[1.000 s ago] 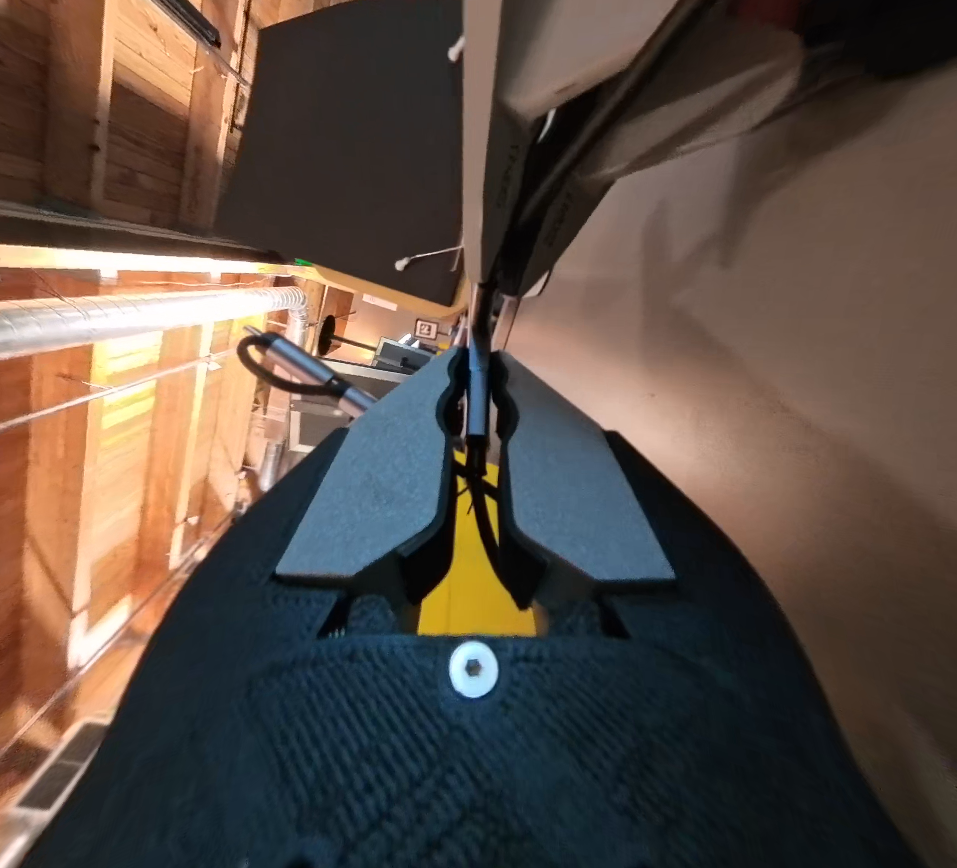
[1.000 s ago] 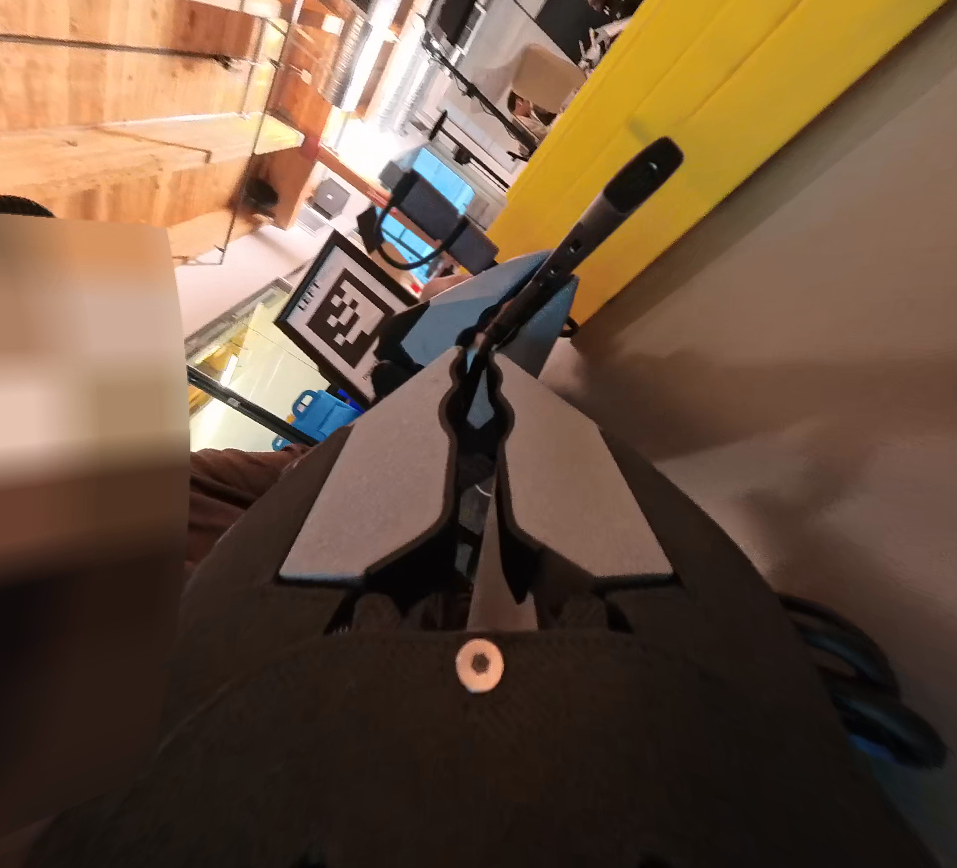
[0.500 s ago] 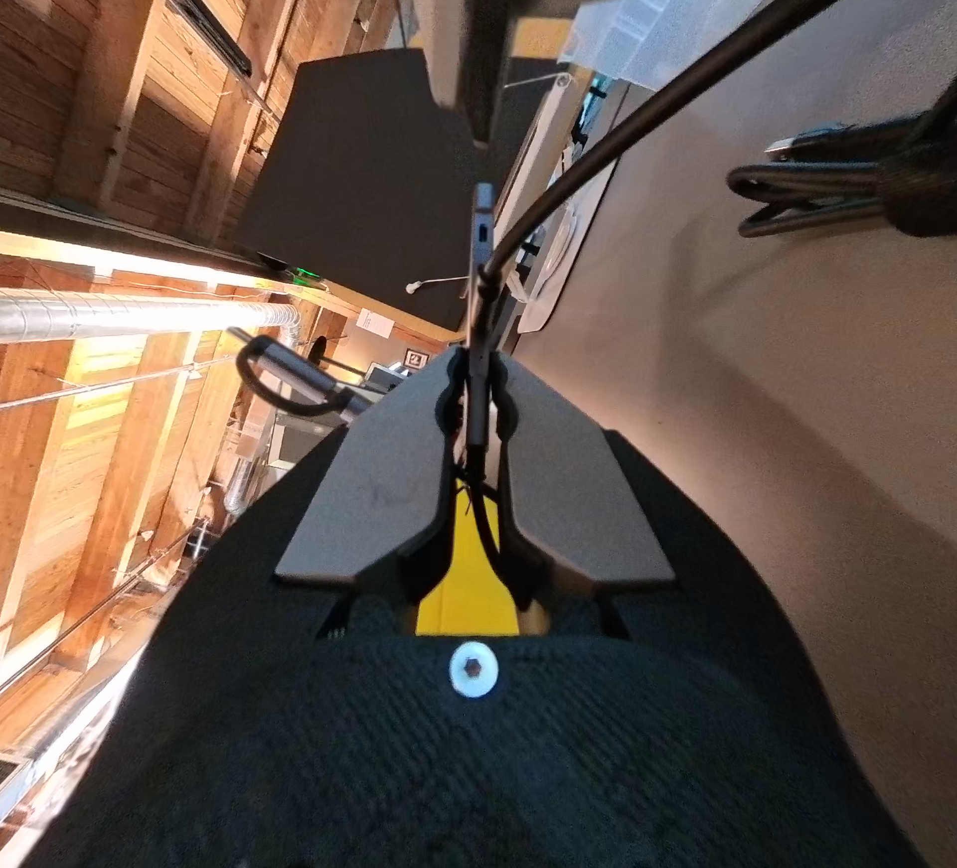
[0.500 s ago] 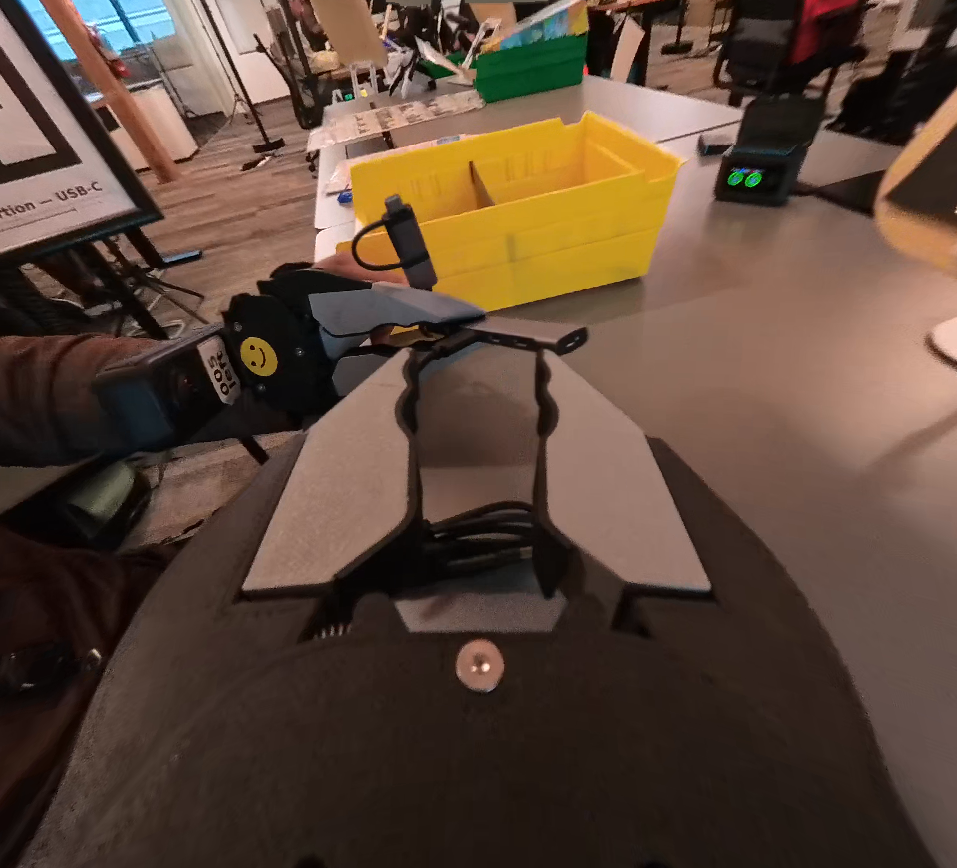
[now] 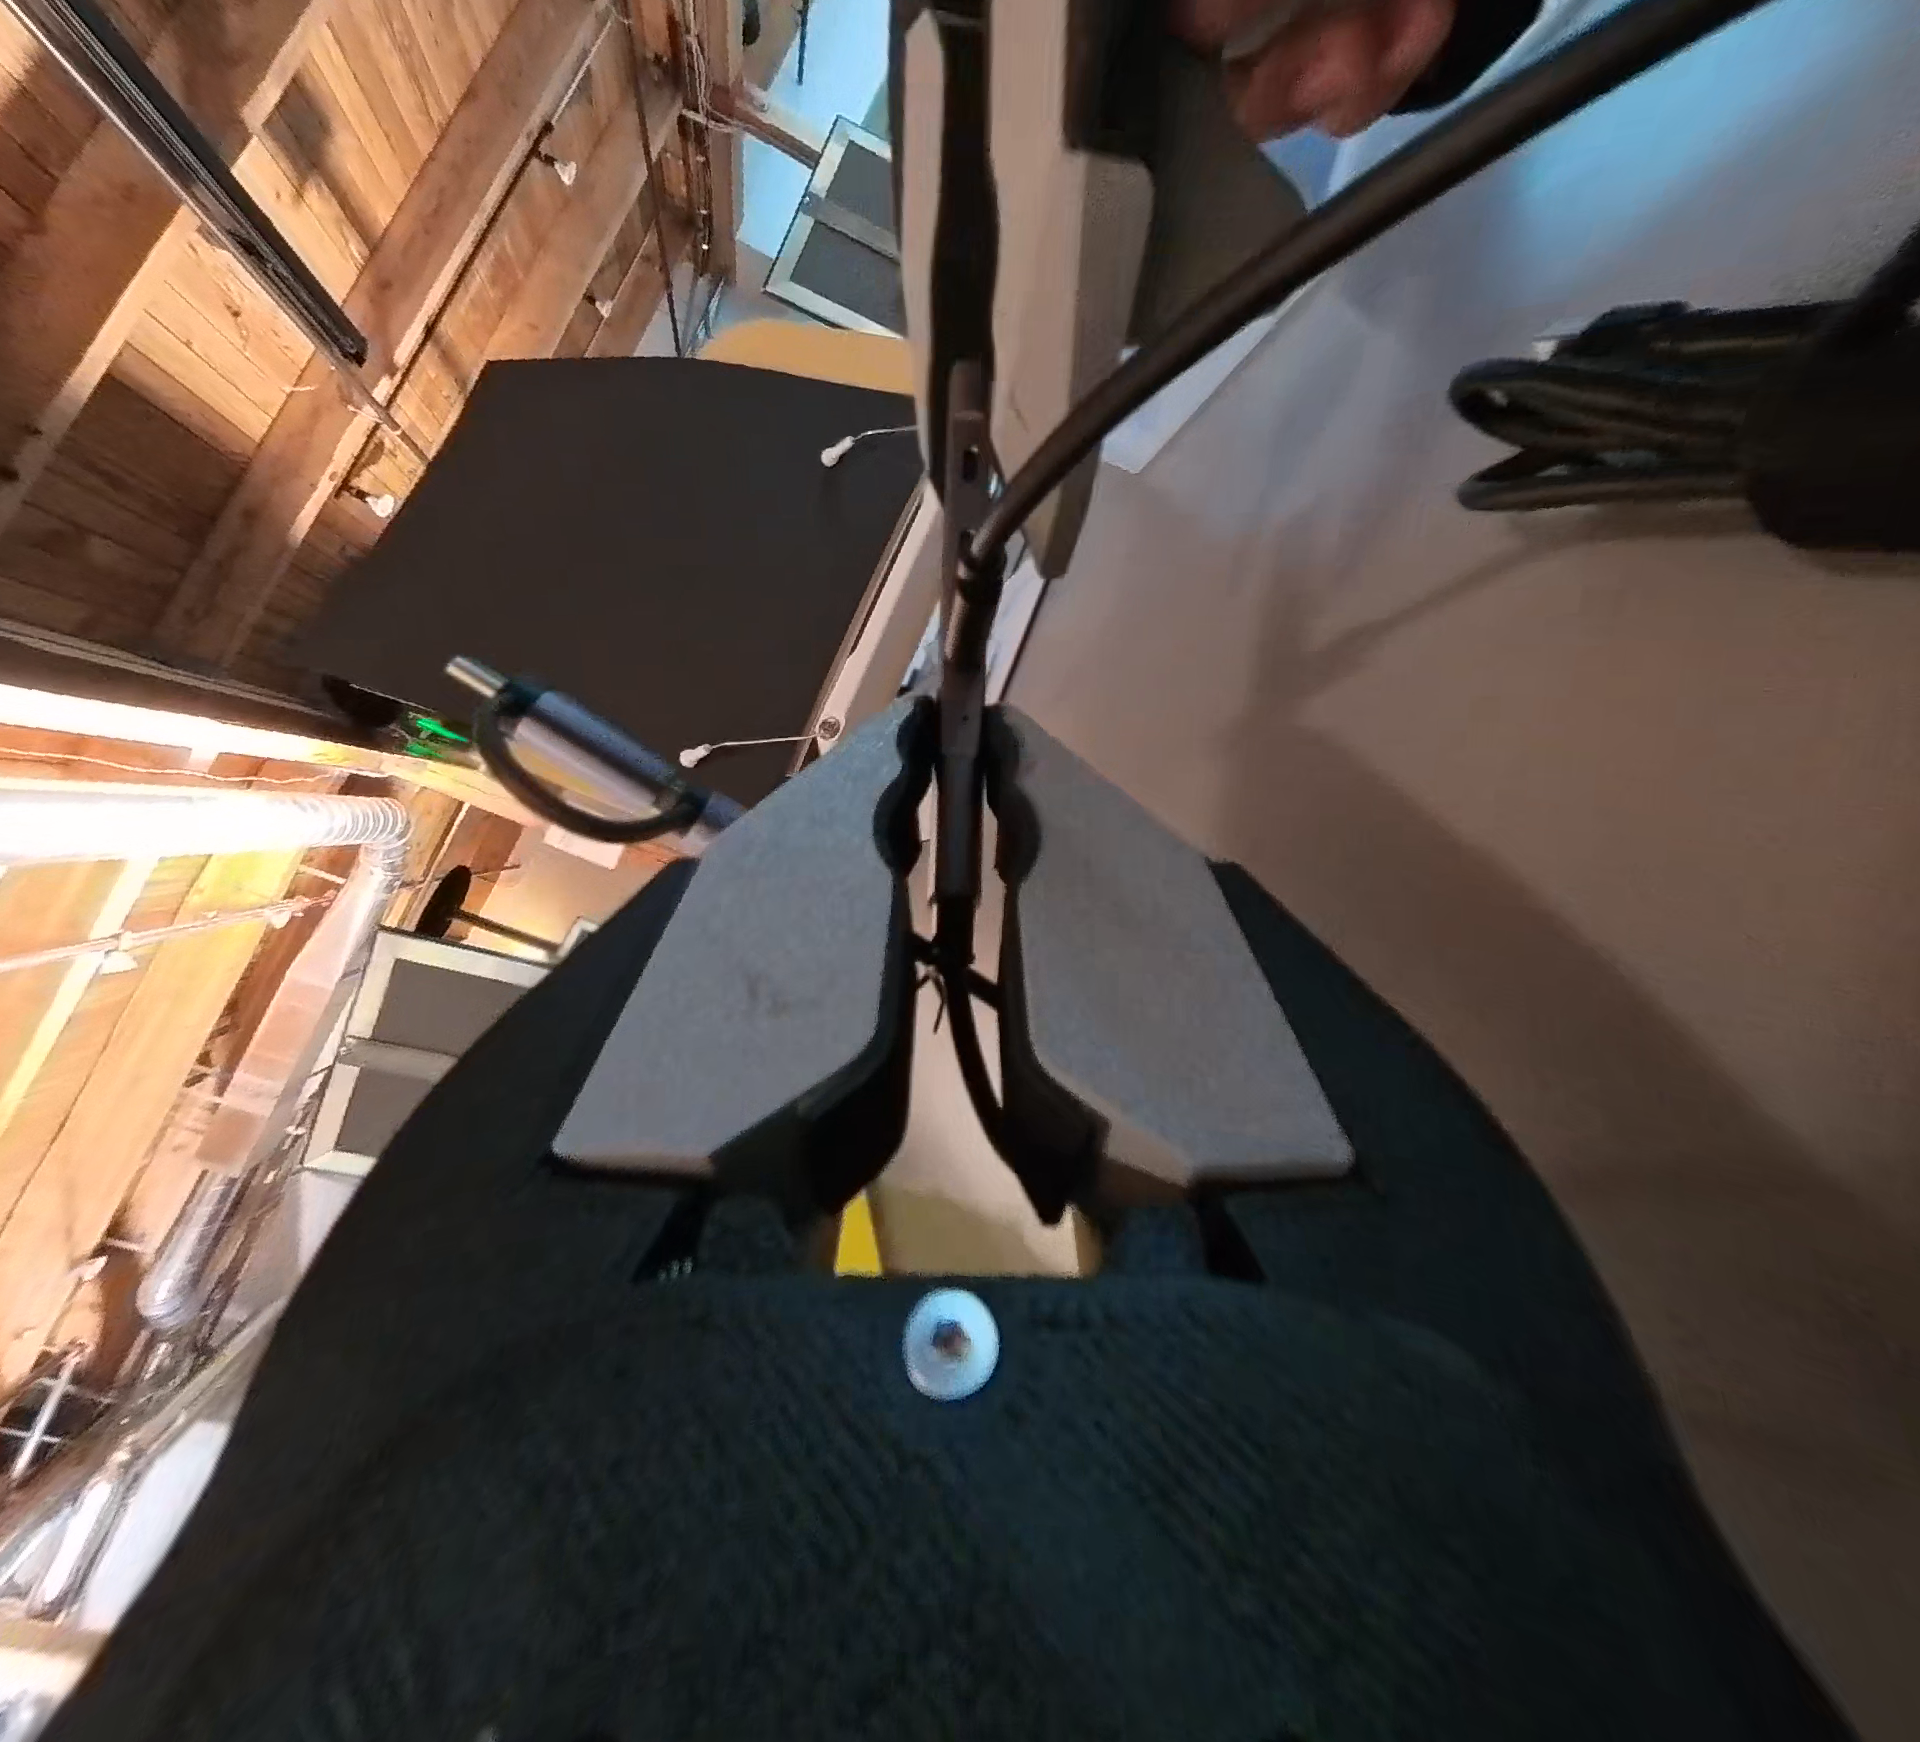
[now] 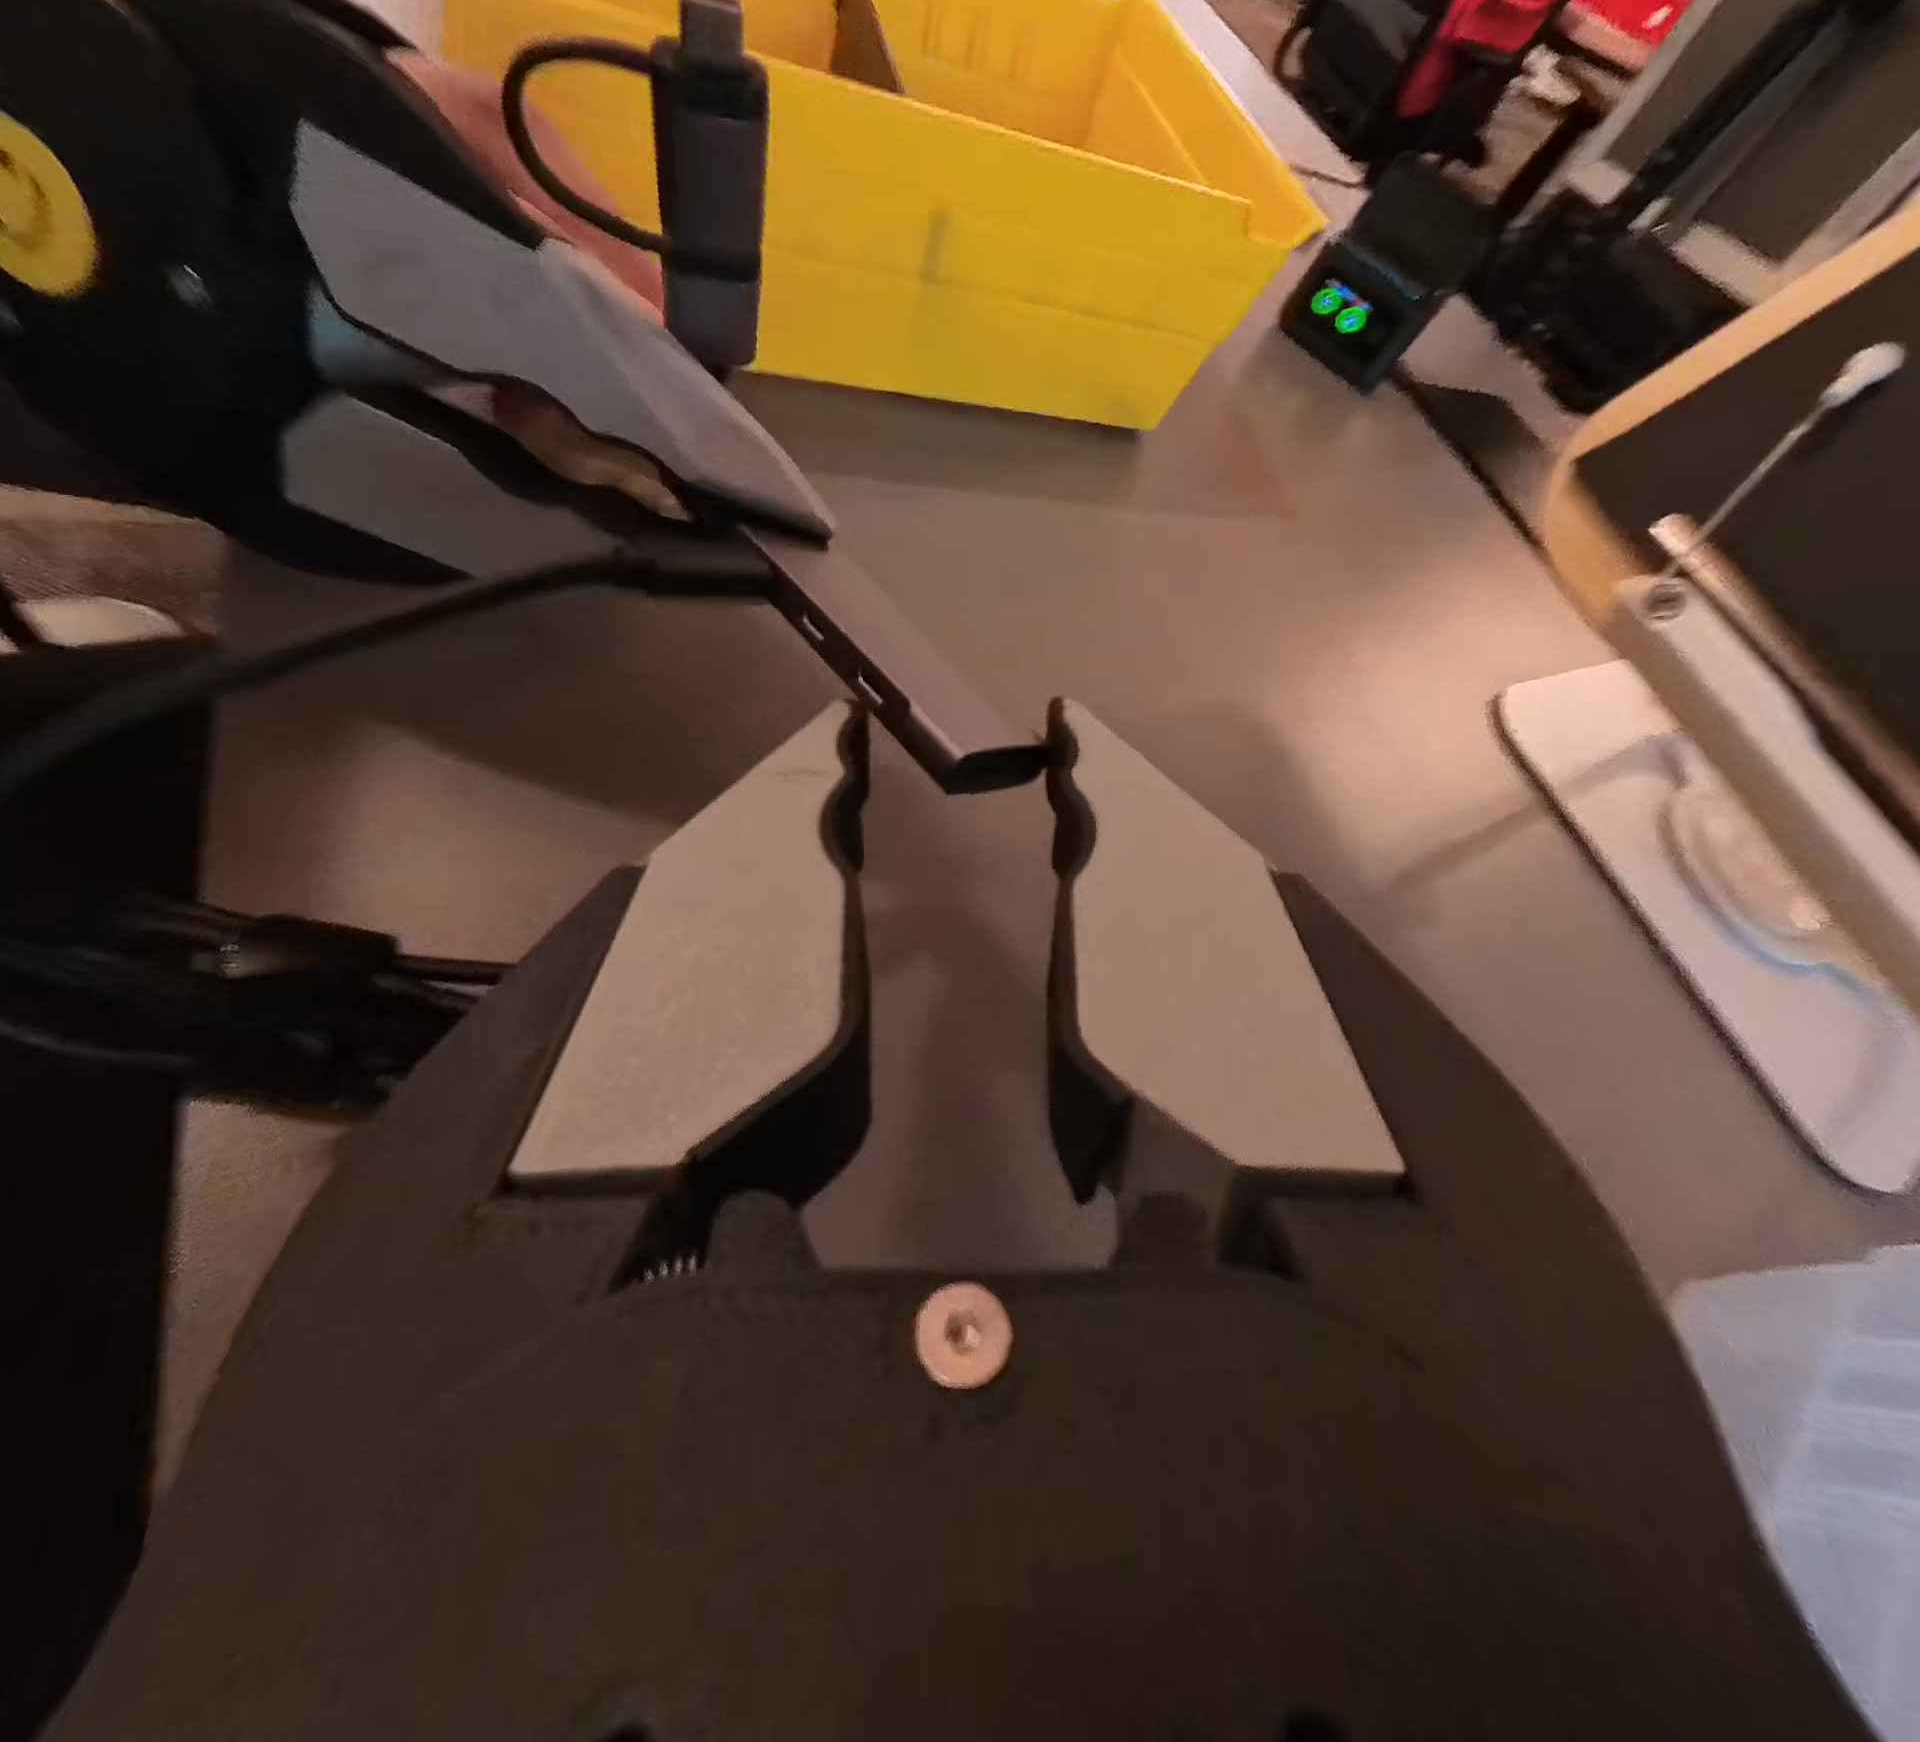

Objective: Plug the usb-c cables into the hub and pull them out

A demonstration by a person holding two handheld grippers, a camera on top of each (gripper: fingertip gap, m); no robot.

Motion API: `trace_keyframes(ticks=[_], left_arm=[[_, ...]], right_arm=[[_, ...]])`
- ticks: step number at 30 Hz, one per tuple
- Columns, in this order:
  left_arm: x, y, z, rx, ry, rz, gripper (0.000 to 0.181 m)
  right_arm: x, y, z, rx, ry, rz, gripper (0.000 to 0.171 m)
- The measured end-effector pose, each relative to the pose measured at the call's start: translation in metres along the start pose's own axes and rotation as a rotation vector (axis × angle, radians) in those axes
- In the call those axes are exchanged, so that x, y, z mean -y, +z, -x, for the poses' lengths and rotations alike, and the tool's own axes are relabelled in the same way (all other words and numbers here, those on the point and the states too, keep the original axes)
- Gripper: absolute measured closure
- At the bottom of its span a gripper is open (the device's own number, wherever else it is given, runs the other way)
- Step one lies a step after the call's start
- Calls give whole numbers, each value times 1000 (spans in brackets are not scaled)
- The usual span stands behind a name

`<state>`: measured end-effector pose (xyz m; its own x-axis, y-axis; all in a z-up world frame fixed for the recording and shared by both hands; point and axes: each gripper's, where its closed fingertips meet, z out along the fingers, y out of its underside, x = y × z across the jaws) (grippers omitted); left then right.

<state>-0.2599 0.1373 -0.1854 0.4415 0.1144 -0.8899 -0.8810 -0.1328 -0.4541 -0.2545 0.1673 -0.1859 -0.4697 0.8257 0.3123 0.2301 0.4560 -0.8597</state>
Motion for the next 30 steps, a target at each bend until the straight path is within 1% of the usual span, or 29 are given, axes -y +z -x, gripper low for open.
trace_keyframes(ticks=[3, 5, 6, 8, 9, 11, 13, 15, 20, 23, 27, 30], left_arm=[[-3, 2, -3, -30, -46, 7, 174], [-4, 3, -5, -57, -85, 5, 174], [-5, 3, -4, -60, -98, 5, 174], [-4, 3, -5, -73, -120, -3, 174], [-3, 3, -5, -77, -122, -9, 174], [-1, 2, -4, -67, -106, -19, 174], [0, 1, -1, -38, -82, -19, 175], [3, -1, 1, -18, -59, -34, 175], [4, 0, 0, -15, -31, -36, 174], [3, 0, 0, -14, -35, -30, 174], [-2, 2, 1, -7, -23, -2, 174], [-6, 4, 1, 2, -2, 25, 174]], right_arm=[[-1, 0, -4, -83, -108, 15, 147], [0, -2, -1, -64, -109, 0, 148], [3, -4, 2, -35, -96, -25, 148], [13, -9, 12, 48, -55, -102, 140], [17, -11, 17, 88, -25, -134, 140], [16, -11, 19, 139, 41, -139, 147], [9, -7, 17, 161, 109, -109, 143], [8, -5, 19, 194, 154, -118, 137], [20, -14, 33, 353, 255, -194, 140], [20, -12, 30, 360, 307, -203, 149], [20, -7, 27, 361, 374, -197, 149], [20, -4, 24, 330, 367, -187, 150]])
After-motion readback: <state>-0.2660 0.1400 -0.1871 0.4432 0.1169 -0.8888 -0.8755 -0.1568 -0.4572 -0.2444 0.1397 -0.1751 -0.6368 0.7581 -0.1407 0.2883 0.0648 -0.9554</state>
